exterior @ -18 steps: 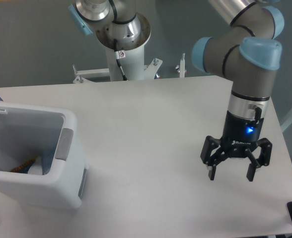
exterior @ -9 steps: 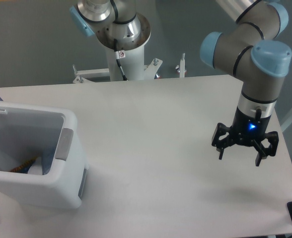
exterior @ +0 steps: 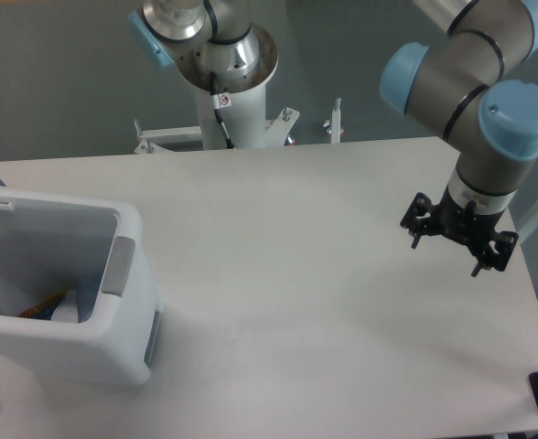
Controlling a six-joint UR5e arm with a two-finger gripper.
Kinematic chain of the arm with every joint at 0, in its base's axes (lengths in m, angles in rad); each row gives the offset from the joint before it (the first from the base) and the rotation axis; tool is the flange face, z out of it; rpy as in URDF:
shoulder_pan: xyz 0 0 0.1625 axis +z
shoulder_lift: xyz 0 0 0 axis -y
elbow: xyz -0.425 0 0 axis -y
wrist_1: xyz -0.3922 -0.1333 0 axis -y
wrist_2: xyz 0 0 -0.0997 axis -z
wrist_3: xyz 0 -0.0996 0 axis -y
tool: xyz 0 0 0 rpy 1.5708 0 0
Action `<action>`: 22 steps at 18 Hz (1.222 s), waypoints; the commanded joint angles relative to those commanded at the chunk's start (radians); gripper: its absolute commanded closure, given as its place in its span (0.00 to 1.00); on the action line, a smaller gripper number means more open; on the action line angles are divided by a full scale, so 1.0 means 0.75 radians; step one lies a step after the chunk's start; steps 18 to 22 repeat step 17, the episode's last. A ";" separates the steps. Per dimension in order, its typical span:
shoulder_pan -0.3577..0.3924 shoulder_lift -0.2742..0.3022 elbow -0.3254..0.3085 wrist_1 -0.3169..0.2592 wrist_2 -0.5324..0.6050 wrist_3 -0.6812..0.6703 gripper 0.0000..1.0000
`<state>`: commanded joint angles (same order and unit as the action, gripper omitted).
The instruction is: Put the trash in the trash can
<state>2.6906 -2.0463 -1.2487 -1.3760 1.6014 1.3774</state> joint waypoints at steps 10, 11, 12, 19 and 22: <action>-0.006 0.008 -0.012 0.010 -0.002 0.070 0.00; -0.006 0.006 -0.014 0.010 -0.002 0.070 0.00; -0.006 0.008 -0.020 0.014 -0.002 0.070 0.00; -0.008 0.008 -0.033 0.018 -0.002 0.078 0.00; -0.008 0.008 -0.033 0.018 -0.002 0.078 0.00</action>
